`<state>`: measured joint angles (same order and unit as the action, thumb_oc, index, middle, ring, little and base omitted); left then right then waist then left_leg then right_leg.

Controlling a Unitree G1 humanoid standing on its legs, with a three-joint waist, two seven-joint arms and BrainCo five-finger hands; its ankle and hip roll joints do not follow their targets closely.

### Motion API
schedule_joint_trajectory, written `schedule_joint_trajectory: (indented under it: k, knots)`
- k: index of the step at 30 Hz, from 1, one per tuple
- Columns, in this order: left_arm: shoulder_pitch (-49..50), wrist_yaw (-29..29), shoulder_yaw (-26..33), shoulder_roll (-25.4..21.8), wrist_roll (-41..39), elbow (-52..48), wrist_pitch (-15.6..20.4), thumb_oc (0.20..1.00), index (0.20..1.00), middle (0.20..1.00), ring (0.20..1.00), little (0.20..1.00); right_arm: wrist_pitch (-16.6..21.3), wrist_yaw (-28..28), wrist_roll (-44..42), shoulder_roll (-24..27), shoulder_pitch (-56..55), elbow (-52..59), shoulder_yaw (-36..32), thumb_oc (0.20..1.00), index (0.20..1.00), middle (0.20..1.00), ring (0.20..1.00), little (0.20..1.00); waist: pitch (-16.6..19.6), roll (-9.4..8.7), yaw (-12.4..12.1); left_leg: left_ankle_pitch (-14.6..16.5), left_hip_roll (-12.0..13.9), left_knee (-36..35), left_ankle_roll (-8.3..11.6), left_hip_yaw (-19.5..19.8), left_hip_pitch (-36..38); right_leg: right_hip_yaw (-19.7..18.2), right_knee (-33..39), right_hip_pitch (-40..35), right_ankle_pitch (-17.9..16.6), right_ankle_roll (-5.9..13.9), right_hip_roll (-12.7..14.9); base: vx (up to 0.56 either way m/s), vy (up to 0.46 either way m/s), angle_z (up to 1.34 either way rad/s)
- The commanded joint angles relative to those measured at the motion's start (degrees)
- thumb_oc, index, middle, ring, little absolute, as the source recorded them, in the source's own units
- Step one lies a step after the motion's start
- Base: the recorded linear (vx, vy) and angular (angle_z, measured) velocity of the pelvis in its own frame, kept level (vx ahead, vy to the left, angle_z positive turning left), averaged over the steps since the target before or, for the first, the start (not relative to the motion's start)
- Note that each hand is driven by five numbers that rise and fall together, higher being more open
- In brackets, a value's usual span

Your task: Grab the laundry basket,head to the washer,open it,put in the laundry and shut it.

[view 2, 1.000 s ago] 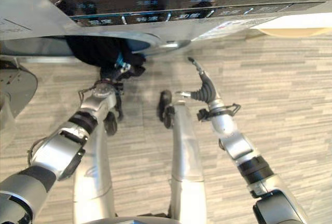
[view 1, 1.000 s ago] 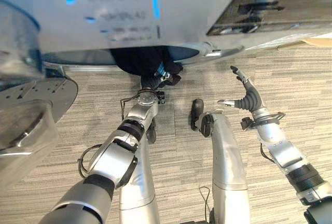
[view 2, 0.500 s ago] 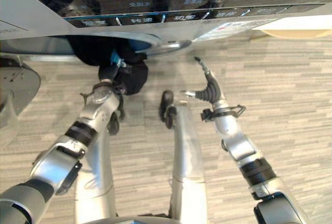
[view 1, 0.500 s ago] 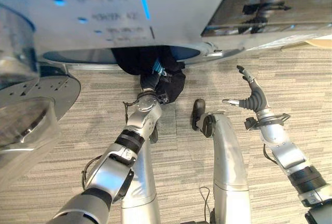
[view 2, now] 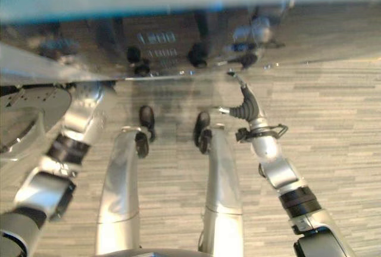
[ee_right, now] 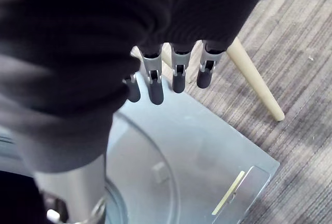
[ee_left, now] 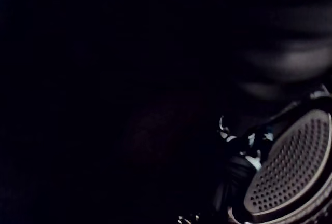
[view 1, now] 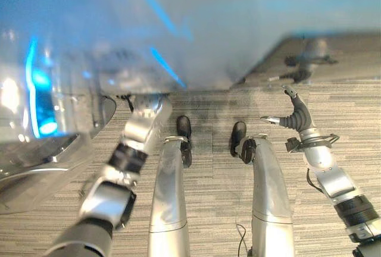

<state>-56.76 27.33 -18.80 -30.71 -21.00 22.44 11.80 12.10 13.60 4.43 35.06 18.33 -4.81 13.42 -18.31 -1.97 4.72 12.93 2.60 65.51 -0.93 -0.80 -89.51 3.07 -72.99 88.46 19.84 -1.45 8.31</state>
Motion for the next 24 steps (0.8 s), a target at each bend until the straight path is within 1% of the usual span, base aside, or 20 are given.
schedule_joint_trajectory:
  k: [1, 2, 3, 4, 5, 6, 7, 8, 9, 10, 11, 12, 13, 14, 16, 19, 21, 24]
  knots:
    - [-7.32, 5.87, -4.54, -3.81, 18.34, 9.73, -0.96, 0.200, 0.200, 0.200, 0.200, 0.200, 6.43, -0.93, -0.25, 1.37, -2.74, 4.84, 1.63, 1.000, 1.000, 1.000, 1.000, 1.000, 5.86, 0.30, 3.38, 4.82, 1.21, 2.08, -1.15, 4.34, -0.40, 0.84, 7.67, -2.13, -3.73, 1.99, -0.65, 0.00, 0.009, -0.08]
    - [-7.64, 5.94, -4.73, -3.77, 18.36, 10.02, -0.86, 0.200, 0.200, 0.200, 0.200, 0.200, 6.44, -0.94, -0.26, 1.29, -2.70, 4.86, 1.53, 1.000, 1.000, 1.000, 1.000, 1.000, 5.77, 0.19, 3.33, 4.84, 1.20, 2.10, -1.14, 4.32, -0.41, 0.81, 7.61, -2.10, -3.70, 1.99, -0.64, 0.01, 0.026, -0.07]
    - [-11.99, 6.26, -8.68, -5.98, 23.15, 14.98, -2.21, 0.200, 0.200, 0.200, 0.200, 0.200, 7.28, -1.52, -1.03, 2.37, -2.87, 5.20, 1.83, 1.000, 1.000, 1.000, 1.000, 1.000, 5.96, 0.30, 4.02, 4.96, 1.46, 2.60, -1.12, 4.28, -0.42, 0.55, 7.18, -2.01, -3.69, 2.09, -0.77, 0.02, 0.015, -0.03]
    - [-13.77, 6.61, -10.94, -7.15, 26.42, 16.74, -2.86, 0.200, 0.200, 0.200, 0.200, 0.200, 7.92, -1.89, -1.35, 2.87, -3.27, 5.88, 1.49, 1.000, 1.000, 1.000, 1.000, 1.000, 5.89, 0.15, 4.30, 5.08, 1.62, 3.01, -1.11, 4.31, -0.43, 0.40, 6.78, -1.95, -3.63, 2.14, -0.78, 0.00, 0.000, 0.00]
    - [-14.04, 6.69, -11.17, -7.06, 26.51, 16.96, -2.81, 0.200, 0.200, 0.200, 0.200, 0.200, 7.91, -1.95, -1.40, 2.78, -3.34, 5.96, 1.32, 1.000, 1.000, 1.000, 1.000, 1.000, 5.81, 0.01, 4.22, 5.12, 1.61, 3.06, -1.11, 4.29, -0.43, 0.37, 6.69, -1.93, -3.58, 2.14, -0.77, 0.04, 0.016, -0.05]
    - [-17.44, 7.34, -14.63, -7.65, 29.88, 20.62, -3.74, 0.200, 0.200, 0.200, 0.200, 0.200, 8.90, -2.44, -2.26, 3.79, -3.57, 6.51, 1.66, 1.000, 1.000, 1.000, 1.000, 1.000, 6.01, 0.11, 4.81, 5.27, 1.76, 3.60, -1.06, 4.35, -0.44, 0.13, 6.10, -1.78, -3.53, 2.27, -0.86, 0.03, 0.015, -0.06]
    - [-17.80, 7.40, -14.89, -7.53, 29.88, 20.95, -3.62, 0.385, 0.385, 0.385, 0.385, 0.385, 8.93, -2.48, -2.30, 3.71, -3.56, 6.51, 1.51, 1.000, 1.000, 1.000, 1.000, 1.000, 5.91, -0.01, 4.72, 5.30, 1.75, 3.63, -1.06, 4.33, -0.44, 0.10, 6.04, -1.76, -3.49, 2.28, -0.85, 0.05, 0.041, -0.06]
    - [-20.17, 6.79, -18.44, -9.33, 33.76, 23.38, -5.21, 0.787, 0.787, 0.787, 0.787, 0.787, 9.73, -3.07, -3.66, 5.07, -4.45, 7.25, 1.22, 1.000, 1.000, 1.000, 1.000, 1.000, 5.78, 0.03, 5.17, 5.61, 2.14, 4.23, -1.07, 4.15, -0.44, -0.06, 5.62, -1.72, -3.37, 2.29, -0.92, 0.02, 0.025, -0.06]
    - [-20.41, 6.80, -18.63, -9.25, 33.74, 23.57, -5.19, 1.000, 1.000, 1.000, 1.000, 1.000, 9.73, -3.13, -3.74, 5.02, -4.47, 7.29, 1.10, 1.000, 1.000, 1.000, 1.000, 1.000, 5.71, -0.06, 5.10, 5.65, 2.16, 4.28, -1.07, 4.15, -0.44, -0.07, 5.58, -1.71, -3.35, 2.29, -0.93, 0.03, 0.032, -0.09]
    - [-21.85, 5.84, -20.19, -9.70, 35.04, 25.67, -6.54, 1.000, 1.000, 1.000, 1.000, 1.000, 9.77, -3.49, -4.46, 5.36, -5.03, 7.49, 0.57, 1.000, 1.000, 1.000, 1.000, 1.000, 5.66, -0.11, 5.24, 5.84, 2.27, 4.60, -1.10, 4.04, -0.44, -0.12, 5.47, -1.79, -3.38, 2.31, -0.94, 0.01, 0.025, -0.07]
    - [-24.35, 3.31, -22.91, -9.11, 38.18, 30.53, -10.03, 1.000, 1.000, 1.000, 1.000, 1.000, 9.57, -4.01, -5.22, 5.95, -5.74, 7.91, -0.14, 1.000, 1.000, 1.000, 1.000, 1.000, 5.54, -0.10, 5.62, 6.13, 2.49, 5.11, -1.19, 3.95, -0.44, -0.24, 5.17, -1.88, -3.38, 2.39, -1.12, 0.01, 0.025, -0.05]
    - [-24.63, 3.28, -23.07, -8.94, 38.15, 30.77, -10.02, 1.000, 1.000, 1.000, 1.000, 1.000, 9.53, -4.04, -5.26, 5.93, -5.76, 7.94, -0.27, 1.000, 1.000, 1.000, 1.000, 1.000, 5.48, -0.13, 5.52, 6.15, 2.50, 5.13, -1.19, 3.94, -0.44, -0.24, 5.15, -1.87, -3.37, 2.40, -1.12, 0.00, 0.000, 0.00]
    - [-25.60, 0.27, -22.45, -7.66, 37.61, 34.70, -11.56, 1.000, 1.000, 1.000, 1.000, 1.000, 8.90, -4.51, -5.11, 5.46, -6.26, 8.12, -0.93, 1.000, 1.000, 1.000, 1.000, 1.000, 5.40, -0.19, 5.64, 6.41, 2.51, 5.56, -1.30, 3.93, -0.44, -0.21, 5.02, -1.86, -3.34, 2.50, -1.21, 0.01, -0.003, -0.03]
    - [-25.70, 0.20, -22.49, -7.60, 37.60, 34.77, -11.55, 1.000, 1.000, 1.000, 1.000, 1.000, 8.86, -4.55, -5.12, 5.46, -6.33, 8.19, -1.02, 1.000, 1.000, 1.000, 1.000, 1.000, 5.39, -0.20, 5.59, 6.44, 2.52, 5.58, -1.30, 3.93, -0.44, -0.21, 5.01, -1.86, -3.32, 2.50, -1.21, 0.01, -0.008, -0.03]
    - [-25.77, -5.35, -21.64, -6.21, 35.57, 39.12, -12.59, 1.000, 1.000, 1.000, 1.000, 1.000, 7.97, -5.38, -5.34, 4.85, -6.28, 8.13, -1.38, 1.000, 1.000, 1.000, 1.000, 1.000, 5.34, -0.21, 5.56, 6.68, 2.37, 6.27, -1.44, 3.90, -0.44, -0.31, 4.51, -1.84, -3.21, 2.59, -1.38, 0.01, -0.001, -0.02]
    - [-25.26, -10.24, -20.66, -5.47, 33.57, 39.74, -13.56, 1.000, 1.000, 1.000, 1.000, 1.000, 6.73, -6.54, -5.59, 3.41, -5.99, 7.68, -1.25, 1.000, 1.000, 1.000, 1.000, 1.000, 5.42, -0.13, 5.27, 7.06, 2.05, 6.92, -1.66, 3.79, -0.44, -0.52, 3.69, -1.67, -2.92, 2.59, -1.49, 0.00, 0.000, 0.00]
    - [-24.66, -11.55, -19.85, -5.02, 32.08, 38.86, -13.67, 1.000, 1.000, 1.000, 1.000, 1.000, 6.21, -6.71, -5.55, 2.74, -5.28, 7.05, -0.70, 1.000, 1.000, 1.000, 1.000, 1.000, 5.55, -0.12, 5.09, 7.20, 1.86, 7.06, -1.74, 3.70, -0.44, -0.55, 3.46, -1.57, -2.69, 2.51, -1.43, 0.01, -0.008, 0.02]
    - [-24.60, -10.87, -19.07, -5.06, 30.90, 36.02, -12.76, 1.000, 1.000, 1.000, 1.000, 1.000, 5.93, -6.42, -4.95, 2.08, -4.01, 6.47, 0.06, 1.000, 1.000, 1.000, 1.000, 1.000, 5.94, -0.20, 4.65, 7.22, 1.30, 7.12, -1.78, 3.88, -0.44, -0.39, 3.11, -1.62, -2.27, 2.43, -1.18, 0.00, -0.017, 0.04]
